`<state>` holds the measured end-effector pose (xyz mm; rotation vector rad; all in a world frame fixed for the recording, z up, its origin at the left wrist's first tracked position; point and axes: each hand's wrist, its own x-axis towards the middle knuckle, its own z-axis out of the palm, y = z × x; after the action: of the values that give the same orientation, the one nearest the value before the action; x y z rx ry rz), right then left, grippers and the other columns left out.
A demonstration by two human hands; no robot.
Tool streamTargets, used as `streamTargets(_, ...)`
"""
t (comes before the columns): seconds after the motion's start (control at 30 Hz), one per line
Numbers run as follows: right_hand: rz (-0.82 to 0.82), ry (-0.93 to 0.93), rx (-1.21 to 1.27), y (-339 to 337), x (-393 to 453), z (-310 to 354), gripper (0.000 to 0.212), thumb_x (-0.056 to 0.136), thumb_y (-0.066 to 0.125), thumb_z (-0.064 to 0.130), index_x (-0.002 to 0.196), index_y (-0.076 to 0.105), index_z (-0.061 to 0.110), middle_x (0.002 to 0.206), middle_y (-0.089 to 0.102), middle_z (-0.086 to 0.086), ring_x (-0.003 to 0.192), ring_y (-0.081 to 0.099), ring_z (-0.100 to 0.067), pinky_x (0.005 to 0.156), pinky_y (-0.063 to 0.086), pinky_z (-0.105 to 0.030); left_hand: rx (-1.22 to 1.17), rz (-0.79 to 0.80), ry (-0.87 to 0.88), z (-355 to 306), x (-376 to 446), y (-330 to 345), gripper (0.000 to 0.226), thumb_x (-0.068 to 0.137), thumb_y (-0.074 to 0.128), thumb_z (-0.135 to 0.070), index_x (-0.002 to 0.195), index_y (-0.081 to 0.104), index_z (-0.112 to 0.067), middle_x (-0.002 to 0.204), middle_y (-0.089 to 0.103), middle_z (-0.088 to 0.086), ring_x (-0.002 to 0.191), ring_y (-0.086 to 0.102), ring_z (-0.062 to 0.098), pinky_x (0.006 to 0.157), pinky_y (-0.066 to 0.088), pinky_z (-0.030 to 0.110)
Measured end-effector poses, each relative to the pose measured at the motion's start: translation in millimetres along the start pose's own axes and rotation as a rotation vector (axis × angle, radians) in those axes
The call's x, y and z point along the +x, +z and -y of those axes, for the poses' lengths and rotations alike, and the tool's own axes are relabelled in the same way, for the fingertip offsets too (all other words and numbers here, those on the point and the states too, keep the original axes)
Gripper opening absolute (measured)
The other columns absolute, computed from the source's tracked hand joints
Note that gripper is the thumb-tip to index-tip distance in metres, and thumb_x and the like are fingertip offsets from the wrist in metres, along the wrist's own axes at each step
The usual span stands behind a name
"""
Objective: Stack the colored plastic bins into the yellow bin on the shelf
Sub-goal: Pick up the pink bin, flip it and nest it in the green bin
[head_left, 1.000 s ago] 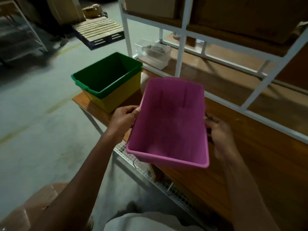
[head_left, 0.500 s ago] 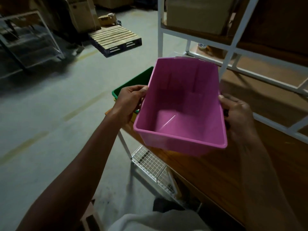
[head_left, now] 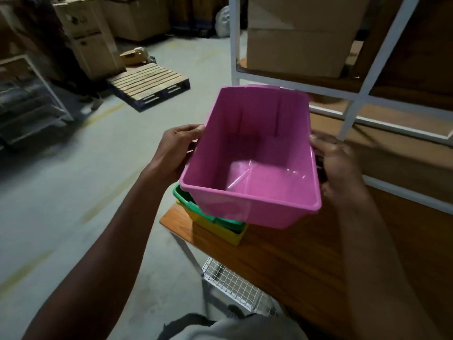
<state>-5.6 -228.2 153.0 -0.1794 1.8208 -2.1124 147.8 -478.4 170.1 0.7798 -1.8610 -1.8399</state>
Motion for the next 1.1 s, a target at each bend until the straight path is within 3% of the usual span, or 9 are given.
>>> streamTargets(0.17,-0.075,0.003,0.047,33,11,-10,0.018,0.100,0.062,0.014,0.107,0.079,0.014,0.082,0.077,0.001,0.065,0.069,-0.012,0.059,0.056,-0.025,0.042,0.081,-0.009,2,40,-21,0.028,0.106,0.057,-0.024,0.122,0.076,-0.011,0.118,0.076,0.019,0.090,0.071,0.029,0.065,0.062,0.031)
streamTargets(0.27,-0.132,-0.007,0.014,51,11,-16,0.020,0.101,0.060,0.013,0.098,0.078,0.019,0.074,0.076,0.005,0.059,0.067,-0.009,0.055,0.054,-0.022,0.030,0.139,-0.027,6,66,-34,0.028,0.106,0.057,-0.023,0.124,0.075,-0.010,0.120,0.076,0.019,0.093,0.072,0.029,0.066,0.062,0.030)
streamTargets(0.4,-0.205,-0.008,-0.013,72,6,-31,0.023,0.101,0.057,0.013,0.098,0.079,0.020,0.076,0.077,0.008,0.063,0.068,-0.006,0.061,0.053,-0.025,0.000,0.208,-0.061,15,92,-45,0.027,0.106,0.057,-0.019,0.122,0.075,-0.008,0.114,0.077,0.018,0.091,0.069,0.027,0.064,0.060,0.026)
streamTargets(0.47,-0.258,0.013,-0.016,81,6,-38,0.023,0.101,0.058,0.012,0.100,0.079,0.020,0.076,0.078,0.009,0.064,0.069,-0.006,0.062,0.052,-0.025,-0.043,0.235,-0.084,23,104,-51,0.023,0.105,0.058,-0.015,0.117,0.077,-0.009,0.112,0.075,0.017,0.092,0.067,0.027,0.070,0.059,0.029)
streamTargets(0.57,-0.317,0.023,-0.016,92,3,-51,0.022,0.101,0.058,0.012,0.106,0.078,0.019,0.084,0.079,0.005,0.071,0.070,-0.010,0.066,0.054,-0.028,-0.073,0.295,-0.114,40,120,-61,0.019,0.103,0.061,-0.013,0.111,0.078,-0.013,0.110,0.077,0.019,0.092,0.067,0.027,0.078,0.058,0.037)
streamTargets(0.7,-0.361,0.024,-0.057,103,-5,-70,0.028,0.102,0.055,0.009,0.121,0.076,0.015,0.101,0.080,-0.003,0.082,0.073,-0.014,0.070,0.059,-0.029,-0.079,0.389,-0.148,58,132,-69,0.022,0.102,0.061,-0.011,0.115,0.078,-0.014,0.103,0.076,0.011,0.090,0.064,0.026,0.066,0.057,0.028)
streamTargets(0.87,-0.395,0.053,-0.107,103,-9,-88,0.032,0.104,0.056,0.015,0.132,0.071,0.018,0.115,0.080,-0.004,0.102,0.075,-0.021,0.087,0.061,-0.039,-0.061,0.427,-0.159,75,139,-75,0.023,0.103,0.061,-0.012,0.118,0.078,-0.016,0.101,0.076,0.009,0.089,0.065,0.025,0.067,0.058,0.028)
streamTargets(1.1,-0.386,0.101,-0.162,96,-2,-105,0.035,0.105,0.055,0.014,0.137,0.067,0.017,0.117,0.078,-0.002,0.096,0.073,-0.015,0.077,0.054,-0.029,-0.040,0.416,-0.164,96,140,-70,0.022,0.104,0.060,-0.014,0.118,0.077,-0.020,0.107,0.079,0.009,0.091,0.070,0.024,0.076,0.062,0.037)
